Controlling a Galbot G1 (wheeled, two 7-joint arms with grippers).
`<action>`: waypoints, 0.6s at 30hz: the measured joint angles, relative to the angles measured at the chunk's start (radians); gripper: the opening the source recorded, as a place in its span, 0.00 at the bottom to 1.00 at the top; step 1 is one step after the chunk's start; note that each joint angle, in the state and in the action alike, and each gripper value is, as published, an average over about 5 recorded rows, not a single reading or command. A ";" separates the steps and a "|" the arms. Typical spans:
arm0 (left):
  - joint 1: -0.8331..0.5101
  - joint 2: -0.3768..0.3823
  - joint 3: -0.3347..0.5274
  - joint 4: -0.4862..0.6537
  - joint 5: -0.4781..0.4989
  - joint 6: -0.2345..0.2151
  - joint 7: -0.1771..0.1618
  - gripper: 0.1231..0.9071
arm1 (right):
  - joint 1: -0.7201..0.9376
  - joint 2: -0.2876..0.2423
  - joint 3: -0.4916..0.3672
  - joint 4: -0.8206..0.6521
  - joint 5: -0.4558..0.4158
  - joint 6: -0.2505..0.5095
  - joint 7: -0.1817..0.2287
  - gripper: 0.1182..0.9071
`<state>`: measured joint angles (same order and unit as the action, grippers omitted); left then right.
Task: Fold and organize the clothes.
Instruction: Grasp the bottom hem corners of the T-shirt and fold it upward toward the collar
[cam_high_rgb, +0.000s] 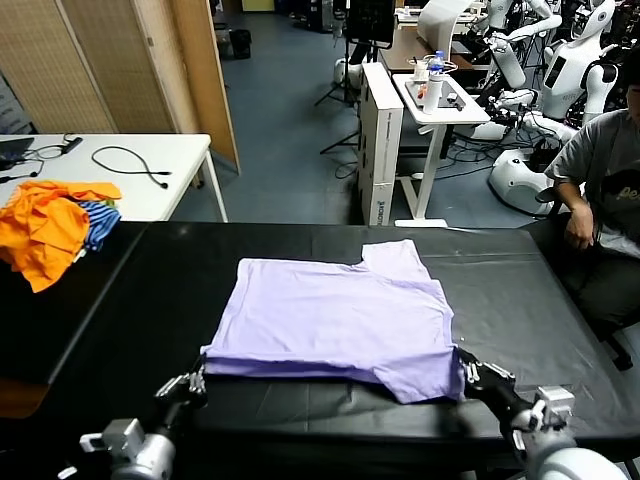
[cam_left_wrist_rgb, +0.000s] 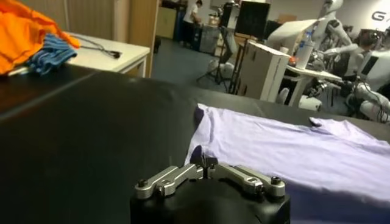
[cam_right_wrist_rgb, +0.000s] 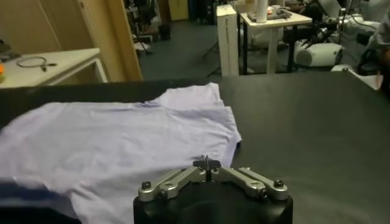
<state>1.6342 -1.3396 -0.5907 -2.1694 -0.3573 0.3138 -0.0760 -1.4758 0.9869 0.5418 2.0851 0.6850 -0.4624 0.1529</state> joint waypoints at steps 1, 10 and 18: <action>-0.010 0.004 0.002 0.009 0.002 0.001 0.000 0.03 | 0.016 -0.003 -0.010 -0.010 0.000 -0.001 0.001 0.03; -0.083 0.069 0.031 0.074 0.002 0.012 0.001 0.03 | 0.125 -0.023 -0.084 -0.074 0.001 -0.010 0.004 0.03; -0.132 0.122 0.040 0.129 -0.006 0.024 0.000 0.03 | 0.152 -0.022 -0.098 -0.091 0.003 -0.031 0.001 0.03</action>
<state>1.5027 -1.2175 -0.5503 -2.0402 -0.3632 0.3378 -0.0756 -1.3242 0.9650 0.4434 1.9942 0.6883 -0.4930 0.1540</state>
